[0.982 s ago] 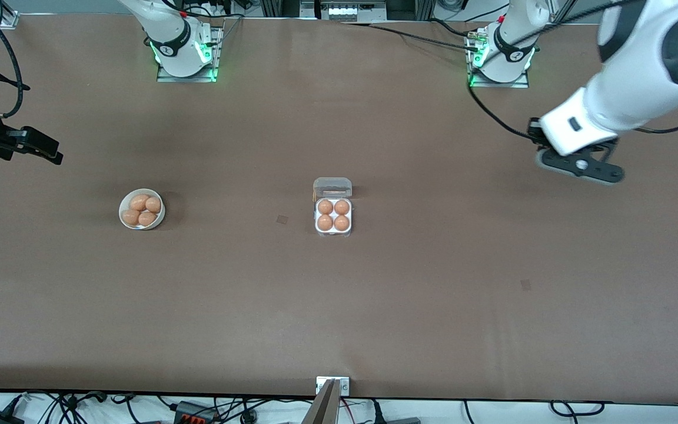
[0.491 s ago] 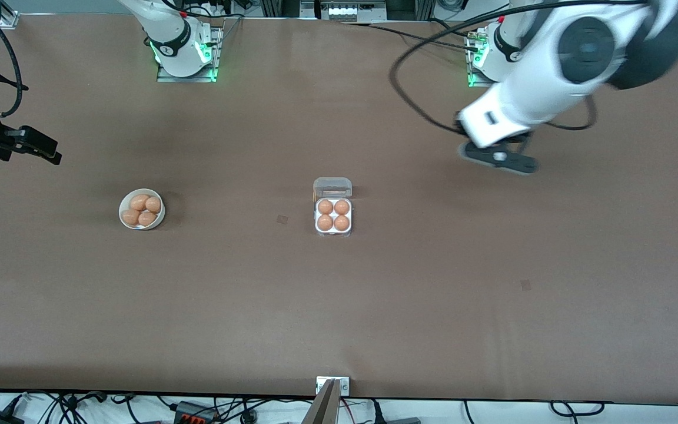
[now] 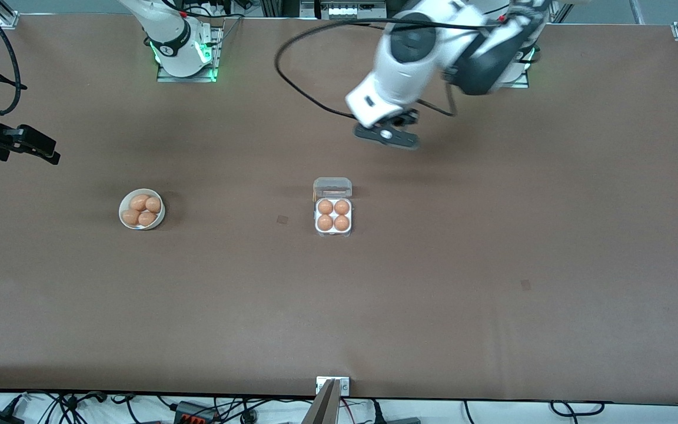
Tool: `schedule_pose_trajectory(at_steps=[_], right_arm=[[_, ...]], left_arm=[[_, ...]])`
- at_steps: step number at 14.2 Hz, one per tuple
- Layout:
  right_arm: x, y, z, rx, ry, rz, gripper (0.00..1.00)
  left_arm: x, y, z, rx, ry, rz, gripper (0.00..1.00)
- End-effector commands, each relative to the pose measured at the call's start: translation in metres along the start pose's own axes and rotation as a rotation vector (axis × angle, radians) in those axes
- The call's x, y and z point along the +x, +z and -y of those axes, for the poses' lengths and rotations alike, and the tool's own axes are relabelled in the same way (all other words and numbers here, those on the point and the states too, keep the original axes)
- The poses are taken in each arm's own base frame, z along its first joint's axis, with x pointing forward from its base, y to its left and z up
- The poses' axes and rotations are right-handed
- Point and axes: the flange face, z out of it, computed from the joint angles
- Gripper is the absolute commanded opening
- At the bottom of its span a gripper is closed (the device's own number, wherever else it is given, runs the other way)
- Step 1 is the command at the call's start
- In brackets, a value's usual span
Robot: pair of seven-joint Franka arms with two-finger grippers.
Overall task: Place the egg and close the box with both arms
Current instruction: 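Move the left gripper over the open clear carton lid, then fold the clear lid over the eggs and press it shut with the left gripper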
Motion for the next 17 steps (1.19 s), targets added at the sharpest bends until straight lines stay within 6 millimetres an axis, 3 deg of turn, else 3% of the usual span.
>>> schedule_pose_trajectory(at_steps=[1,4,6,9,13,15,17], right_arm=[[-0.002,-0.009,-0.011,-0.001,0.003,-0.017,1.0],[-0.002,-0.008,-0.011,0.002,0.002,-0.017,1.0],[-0.002,-0.007,-0.009,-0.002,-0.002,-0.015,1.0],[-0.003,-0.004,-0.011,-0.008,-0.004,-0.01,1.0],[-0.004,0.0,-0.008,-0.01,-0.014,-0.014,1.0],[-0.005,0.0,-0.008,-0.004,-0.013,-0.012,1.0],[-0.005,-0.001,-0.008,-0.002,-0.011,-0.015,1.0]], left_arm=[[-0.008,0.045,-0.035,0.069,-0.026,-0.07,0.01],[0.003,0.093,-0.064,0.047,-0.035,-0.147,0.01],[0.017,0.122,-0.073,0.009,-0.006,-0.204,0.01],[0.033,0.149,-0.078,0.006,0.022,-0.308,0.01],[0.071,0.144,-0.087,0.017,0.063,-0.406,0.01],[0.095,0.129,-0.074,0.018,0.04,-0.442,0.01],[0.104,0.118,-0.063,0.023,0.019,-0.461,0.01]])
